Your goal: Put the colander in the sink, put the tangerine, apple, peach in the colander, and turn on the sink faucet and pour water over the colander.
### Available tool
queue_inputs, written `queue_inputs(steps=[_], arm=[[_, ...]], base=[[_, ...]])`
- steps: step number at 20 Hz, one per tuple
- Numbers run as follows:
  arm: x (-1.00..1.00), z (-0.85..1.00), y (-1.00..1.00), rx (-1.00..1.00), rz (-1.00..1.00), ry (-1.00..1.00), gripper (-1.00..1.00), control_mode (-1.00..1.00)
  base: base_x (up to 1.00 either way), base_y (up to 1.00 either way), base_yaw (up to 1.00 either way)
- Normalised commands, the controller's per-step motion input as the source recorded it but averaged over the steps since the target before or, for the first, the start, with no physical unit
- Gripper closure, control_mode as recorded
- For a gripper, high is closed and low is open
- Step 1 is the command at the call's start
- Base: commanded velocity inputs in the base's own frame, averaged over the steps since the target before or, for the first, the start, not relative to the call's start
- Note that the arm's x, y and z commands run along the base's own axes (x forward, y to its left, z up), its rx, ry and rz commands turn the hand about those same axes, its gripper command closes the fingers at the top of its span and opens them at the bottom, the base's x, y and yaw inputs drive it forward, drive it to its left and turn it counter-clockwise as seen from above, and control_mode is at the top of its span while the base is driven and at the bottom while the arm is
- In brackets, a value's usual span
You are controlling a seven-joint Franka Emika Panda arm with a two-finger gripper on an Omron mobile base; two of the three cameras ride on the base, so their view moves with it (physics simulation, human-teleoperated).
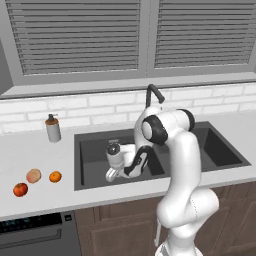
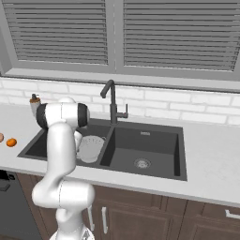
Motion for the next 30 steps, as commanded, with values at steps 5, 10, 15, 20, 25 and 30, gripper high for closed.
queue_inputs(steps=[5,10,15,20,25,30], arm=[[0.47,-0.33,0.01,0.01,0.00,0.08,1.00,-1.00],[0.38,-0.21,0.02,0.01,0.00,0.08,-1.00,-1.00],[-0.01,0.06,0.00,0.00,0.00,0.01,-1.00,-1.00],[-0.19,0.42,-0.01,0.00,0.00,0.00,-1.00,-1.00],[-0.30,0.80,-0.01,0.00,0.00,-0.02,-1.00,-1.00],[-0.38,1.00,-0.02,0.08,0.00,-0.11,-1.00,-1.00]], base=[[0.00,0.00,0.00],[0.00,0.00,0.00],[0.00,0.00,0.00],[0.00,0.00,0.00],[0.00,0.00,0.00],[0.00,0.00,0.00]])
